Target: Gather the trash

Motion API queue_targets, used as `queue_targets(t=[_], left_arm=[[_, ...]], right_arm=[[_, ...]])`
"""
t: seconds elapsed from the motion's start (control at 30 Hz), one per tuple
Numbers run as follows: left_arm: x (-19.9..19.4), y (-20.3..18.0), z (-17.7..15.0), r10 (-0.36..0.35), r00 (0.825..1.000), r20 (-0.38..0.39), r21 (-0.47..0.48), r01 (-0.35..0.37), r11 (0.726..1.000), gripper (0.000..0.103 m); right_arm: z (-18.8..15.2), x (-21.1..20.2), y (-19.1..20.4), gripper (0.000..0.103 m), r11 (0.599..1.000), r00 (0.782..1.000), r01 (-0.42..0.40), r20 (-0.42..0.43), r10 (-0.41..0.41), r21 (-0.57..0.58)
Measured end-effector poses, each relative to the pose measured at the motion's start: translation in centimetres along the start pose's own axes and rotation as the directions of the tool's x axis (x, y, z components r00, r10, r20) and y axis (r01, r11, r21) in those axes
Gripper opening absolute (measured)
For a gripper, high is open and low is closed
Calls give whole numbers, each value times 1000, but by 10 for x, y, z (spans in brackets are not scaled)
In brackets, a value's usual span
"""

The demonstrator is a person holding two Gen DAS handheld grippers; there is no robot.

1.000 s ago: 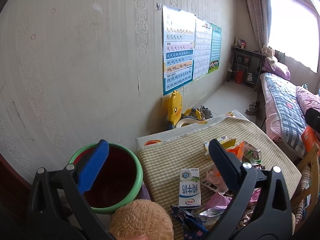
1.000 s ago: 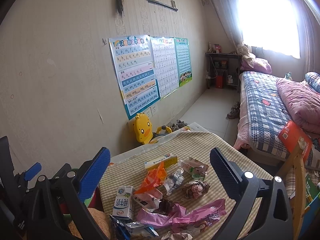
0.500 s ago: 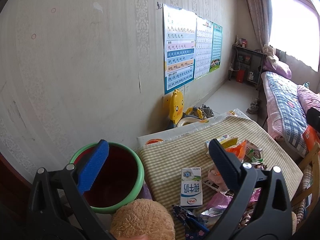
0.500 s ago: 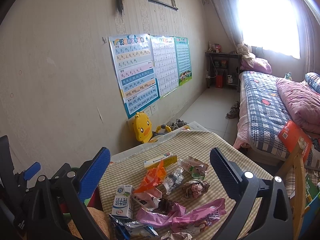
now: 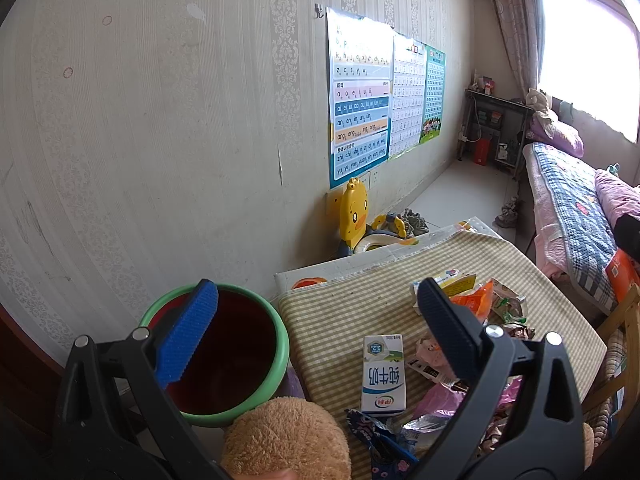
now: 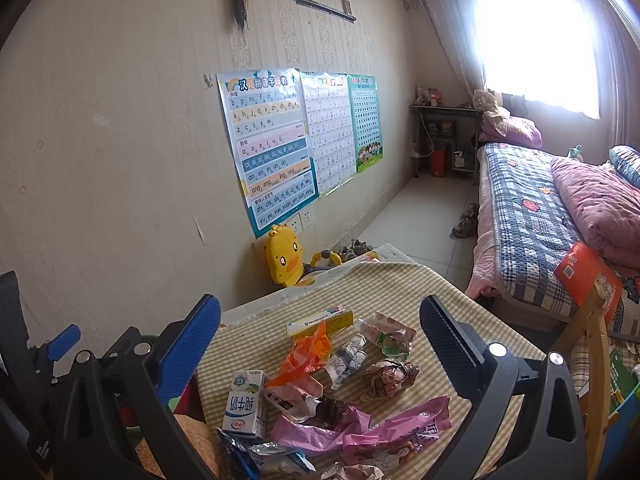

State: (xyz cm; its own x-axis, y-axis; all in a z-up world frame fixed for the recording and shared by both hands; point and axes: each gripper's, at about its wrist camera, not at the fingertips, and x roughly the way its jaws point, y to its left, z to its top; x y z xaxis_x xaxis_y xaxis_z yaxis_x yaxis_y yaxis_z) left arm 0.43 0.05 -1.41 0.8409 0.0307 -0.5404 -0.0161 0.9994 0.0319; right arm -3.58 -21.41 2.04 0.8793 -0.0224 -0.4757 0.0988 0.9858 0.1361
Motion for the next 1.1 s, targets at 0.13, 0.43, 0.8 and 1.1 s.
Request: queue_targets(t=[0.13,0.43,0.8,1.1], left_arm=[[0,0,0,0,1000,0,0,0,1000,98],[0,0,0,-1,1000,-1,-1,1,1000,98],[1,1,-2,2,1000,-9,-1,-2,1000,98],[7,-3,-3,0,1000,-22,12,0,1000,98]], right_arm=[[-1,0,0,96,1000,1000,1,-1,-1,-1],[-1,0,-1,96,1000,1000,1,-4,-1,1],[1,0,-2,96,1000,1000,0,-12,0,-2],[-1,5,-3,96,1000,1000,2,-25,-2,-4]])
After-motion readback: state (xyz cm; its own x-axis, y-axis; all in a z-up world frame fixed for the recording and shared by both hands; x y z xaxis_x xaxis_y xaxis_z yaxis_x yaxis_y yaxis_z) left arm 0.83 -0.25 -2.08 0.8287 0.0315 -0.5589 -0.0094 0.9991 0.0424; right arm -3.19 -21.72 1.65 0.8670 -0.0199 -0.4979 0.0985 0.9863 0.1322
